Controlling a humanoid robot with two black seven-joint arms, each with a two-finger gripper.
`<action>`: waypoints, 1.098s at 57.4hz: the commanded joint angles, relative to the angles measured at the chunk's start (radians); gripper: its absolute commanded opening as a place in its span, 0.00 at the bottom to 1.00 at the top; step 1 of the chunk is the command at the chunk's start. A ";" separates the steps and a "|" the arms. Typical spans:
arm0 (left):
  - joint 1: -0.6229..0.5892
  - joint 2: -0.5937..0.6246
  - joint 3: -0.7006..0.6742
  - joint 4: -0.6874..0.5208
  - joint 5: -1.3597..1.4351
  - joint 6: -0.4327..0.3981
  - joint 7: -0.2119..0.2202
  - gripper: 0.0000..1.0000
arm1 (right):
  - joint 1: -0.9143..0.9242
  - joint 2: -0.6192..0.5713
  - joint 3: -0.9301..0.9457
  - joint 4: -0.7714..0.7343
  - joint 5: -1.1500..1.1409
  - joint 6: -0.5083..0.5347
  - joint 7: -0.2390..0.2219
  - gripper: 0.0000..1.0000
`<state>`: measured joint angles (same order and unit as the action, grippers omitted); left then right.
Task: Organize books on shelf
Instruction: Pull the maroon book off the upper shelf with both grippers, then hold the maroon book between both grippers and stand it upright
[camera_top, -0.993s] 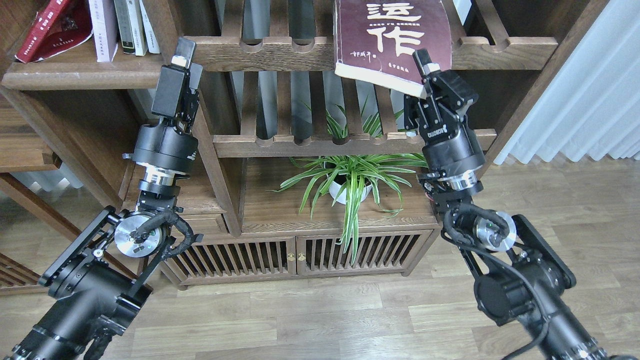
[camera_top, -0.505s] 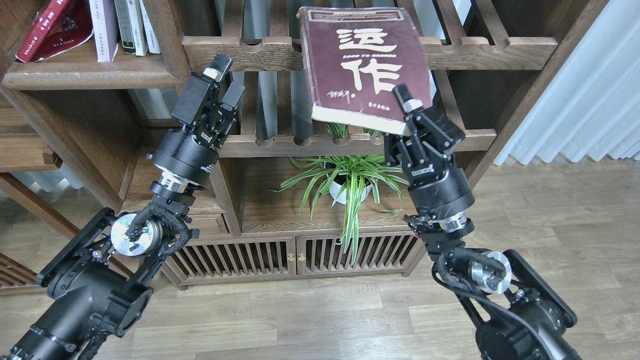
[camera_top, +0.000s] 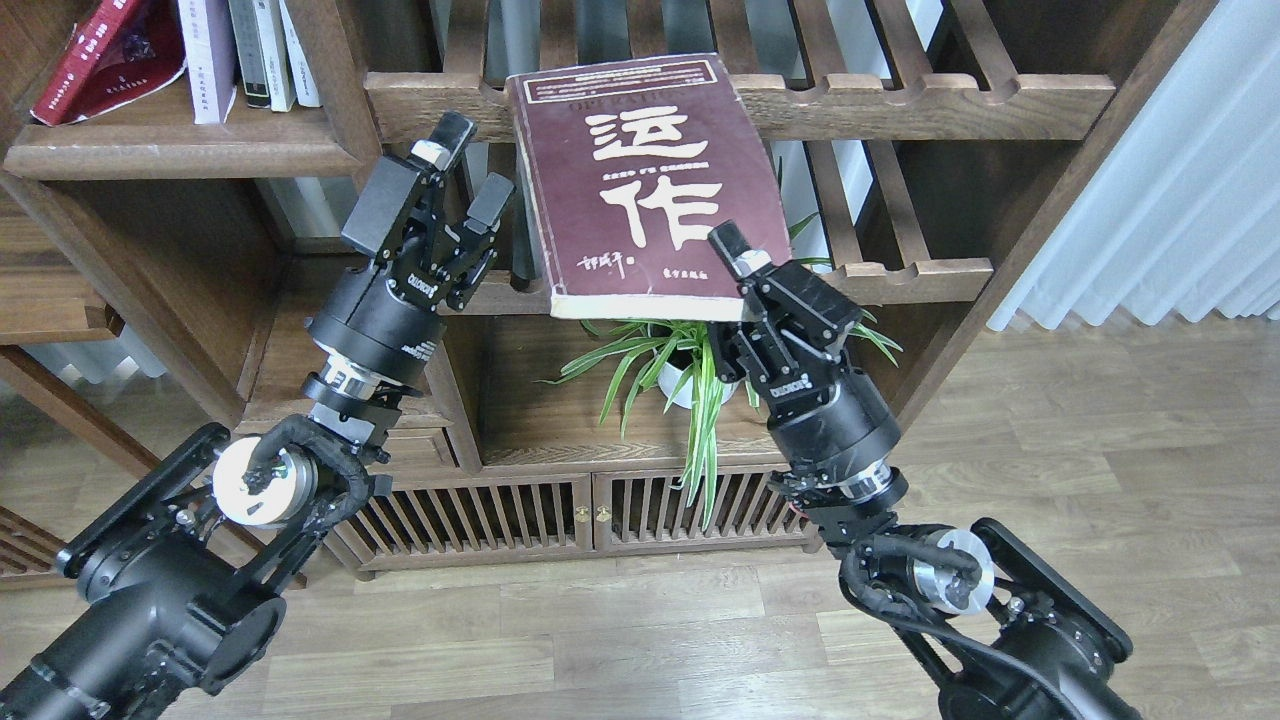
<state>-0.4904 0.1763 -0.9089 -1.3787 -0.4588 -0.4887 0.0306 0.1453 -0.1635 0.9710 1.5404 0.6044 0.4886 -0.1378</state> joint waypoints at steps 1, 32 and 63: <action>0.000 0.006 0.004 0.000 -0.023 0.000 0.000 0.98 | 0.002 -0.005 -0.028 0.000 -0.006 0.000 0.000 0.05; -0.002 0.054 0.120 0.000 -0.121 0.000 0.000 0.94 | 0.003 0.018 -0.069 -0.013 -0.057 0.000 0.001 0.05; -0.011 0.057 0.122 0.000 -0.133 0.000 0.000 0.88 | 0.000 0.018 -0.106 -0.043 -0.095 0.000 0.003 0.05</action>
<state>-0.5004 0.2333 -0.7879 -1.3792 -0.5924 -0.4887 0.0302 0.1411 -0.1486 0.8647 1.5050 0.5116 0.4893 -0.1360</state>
